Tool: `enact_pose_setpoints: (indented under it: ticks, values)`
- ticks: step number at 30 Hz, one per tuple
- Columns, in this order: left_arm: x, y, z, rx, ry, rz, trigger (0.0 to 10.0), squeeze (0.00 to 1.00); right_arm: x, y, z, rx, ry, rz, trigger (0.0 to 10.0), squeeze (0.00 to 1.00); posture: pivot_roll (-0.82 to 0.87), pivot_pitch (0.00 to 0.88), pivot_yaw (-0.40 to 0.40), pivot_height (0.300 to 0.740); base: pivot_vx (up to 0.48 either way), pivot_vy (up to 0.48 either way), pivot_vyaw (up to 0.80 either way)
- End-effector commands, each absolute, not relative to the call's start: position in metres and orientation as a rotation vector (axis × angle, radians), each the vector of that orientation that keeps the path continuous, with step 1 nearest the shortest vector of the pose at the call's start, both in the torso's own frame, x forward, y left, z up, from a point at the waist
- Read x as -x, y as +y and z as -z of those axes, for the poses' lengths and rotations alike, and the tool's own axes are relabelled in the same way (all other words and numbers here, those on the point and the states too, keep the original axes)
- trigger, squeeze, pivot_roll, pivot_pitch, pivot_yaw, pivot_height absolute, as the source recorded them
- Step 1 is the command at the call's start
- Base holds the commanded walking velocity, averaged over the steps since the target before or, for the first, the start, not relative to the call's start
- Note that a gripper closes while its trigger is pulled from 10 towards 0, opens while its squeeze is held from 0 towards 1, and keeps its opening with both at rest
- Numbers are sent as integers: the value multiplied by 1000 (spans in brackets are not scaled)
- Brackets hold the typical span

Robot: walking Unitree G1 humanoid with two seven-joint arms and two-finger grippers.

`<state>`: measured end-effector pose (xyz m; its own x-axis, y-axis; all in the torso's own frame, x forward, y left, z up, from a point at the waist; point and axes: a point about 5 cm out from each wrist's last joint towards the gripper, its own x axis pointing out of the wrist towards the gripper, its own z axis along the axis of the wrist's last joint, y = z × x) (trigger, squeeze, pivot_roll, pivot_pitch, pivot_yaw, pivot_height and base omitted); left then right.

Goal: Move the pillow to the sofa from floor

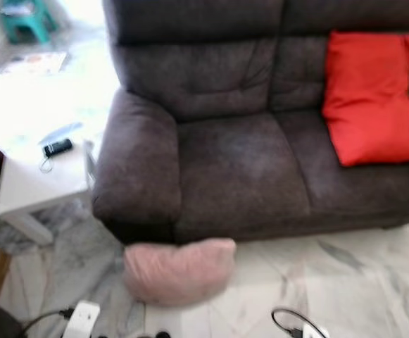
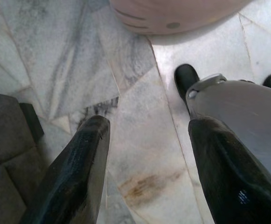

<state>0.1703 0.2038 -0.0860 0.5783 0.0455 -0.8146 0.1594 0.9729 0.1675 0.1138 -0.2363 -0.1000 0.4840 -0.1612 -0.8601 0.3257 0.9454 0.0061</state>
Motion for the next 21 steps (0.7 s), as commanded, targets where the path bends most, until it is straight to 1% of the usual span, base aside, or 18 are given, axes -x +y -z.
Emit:
enact_pose_setpoints:
  ticks: [1,11,17,21]
  values:
    - [-160,208,90,-236,994,63,10000,0,-110,-236,101,-183,1033,303,10000,0,-63,116,23,740,0,0,0]
    - [-160,208,90,-232,990,64,10000,0,-113,-235,100,-159,1014,263,10000,0,-63,115,23,740,0,0,0]
    - [-160,208,90,-225,990,62,10000,0,-113,-235,100,-174,1007,261,10000,0,-63,116,23,740,0,0,800]
    - [-160,207,90,-221,990,62,10000,0,-112,-234,100,-202,1004,278,10000,0,-66,116,21,740,0,0,0]
